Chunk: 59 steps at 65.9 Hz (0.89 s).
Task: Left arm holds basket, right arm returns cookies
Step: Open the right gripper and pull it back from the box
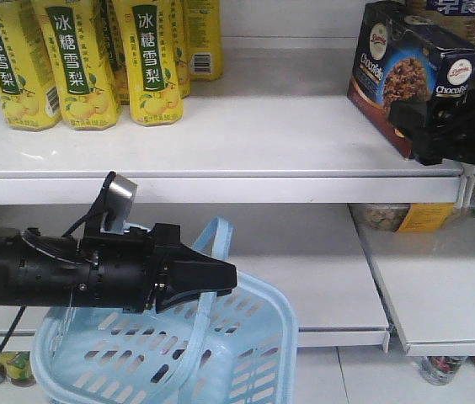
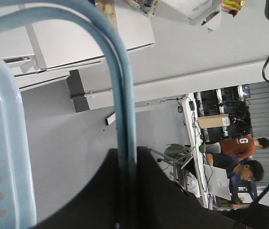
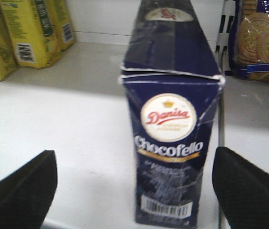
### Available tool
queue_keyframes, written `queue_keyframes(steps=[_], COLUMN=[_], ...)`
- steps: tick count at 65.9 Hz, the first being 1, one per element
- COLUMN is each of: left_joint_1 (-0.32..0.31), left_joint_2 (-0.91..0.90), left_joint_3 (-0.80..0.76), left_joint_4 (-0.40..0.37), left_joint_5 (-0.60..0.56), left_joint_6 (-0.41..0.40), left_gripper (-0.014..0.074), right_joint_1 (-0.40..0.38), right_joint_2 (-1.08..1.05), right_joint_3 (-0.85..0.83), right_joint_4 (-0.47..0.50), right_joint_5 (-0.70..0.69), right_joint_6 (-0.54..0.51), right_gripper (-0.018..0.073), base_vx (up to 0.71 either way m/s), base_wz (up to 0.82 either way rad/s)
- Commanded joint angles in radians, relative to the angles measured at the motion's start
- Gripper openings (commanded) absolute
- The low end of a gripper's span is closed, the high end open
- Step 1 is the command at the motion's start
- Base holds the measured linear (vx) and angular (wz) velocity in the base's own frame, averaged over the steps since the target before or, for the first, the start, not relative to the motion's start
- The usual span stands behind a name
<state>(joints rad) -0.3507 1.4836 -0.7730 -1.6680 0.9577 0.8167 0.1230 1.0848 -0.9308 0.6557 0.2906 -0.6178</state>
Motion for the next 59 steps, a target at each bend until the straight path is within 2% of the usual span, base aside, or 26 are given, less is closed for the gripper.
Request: queue_keyframes(steps=[1, 15, 23, 29, 37, 51, 55, 59], left_joint_1=[0.002, 0.002, 0.002, 0.002, 0.002, 0.002, 0.002, 0.002], left_joint_2=[-0.033, -0.033, -0.033, -0.033, -0.033, -0.033, -0.033, -0.033], left_joint_3=[-0.033, -0.033, -0.033, -0.033, -0.033, -0.033, -0.033, -0.033], left_joint_4=[-0.112, -0.112, -0.112, -0.112, -0.112, -0.112, -0.112, -0.112], left_joint_5=[0.020, 0.020, 0.020, 0.020, 0.020, 0.020, 0.020, 0.020], left_joint_6=[0.051, 0.051, 0.051, 0.051, 0.051, 0.051, 0.051, 0.051], left_gripper=[-0.0003, -0.0003, -0.0003, -0.0003, -0.0003, -0.0003, -0.0003, -0.0003], right_joint_1=[-0.004, -0.004, -0.004, -0.004, -0.004, -0.004, -0.004, -0.004], right_joint_2=[-0.055, -0.142, -0.195, -0.228, -0.288, -0.389, -0.418, -0.454], right_joint_3=[-0.031, 0.002, 0.026, 0.025, 0.025, 0.025, 0.025, 0.025], right_joint_4=[-0.001, -0.037, -0.109, -0.186, -0.323, -0.669, -0.736, -0.756], right_joint_5=[0.015, 0.073, 0.134, 0.216, 0.300, 0.442, 0.458, 0.458], right_joint_6=[-0.007, -0.006, 0.009, 0.063, 0.173, 0.437, 0.510, 0.568], right_gripper=[0.0599, 0.0563, 0.0560, 0.0560, 0.0560, 0.0560, 0.0559, 0.0559], base_vx=[0.00, 0.00, 0.00, 0.00, 0.00, 0.00, 0.00, 0.00], base_wz=[0.00, 0.00, 0.00, 0.00, 0.00, 0.00, 0.00, 0.00])
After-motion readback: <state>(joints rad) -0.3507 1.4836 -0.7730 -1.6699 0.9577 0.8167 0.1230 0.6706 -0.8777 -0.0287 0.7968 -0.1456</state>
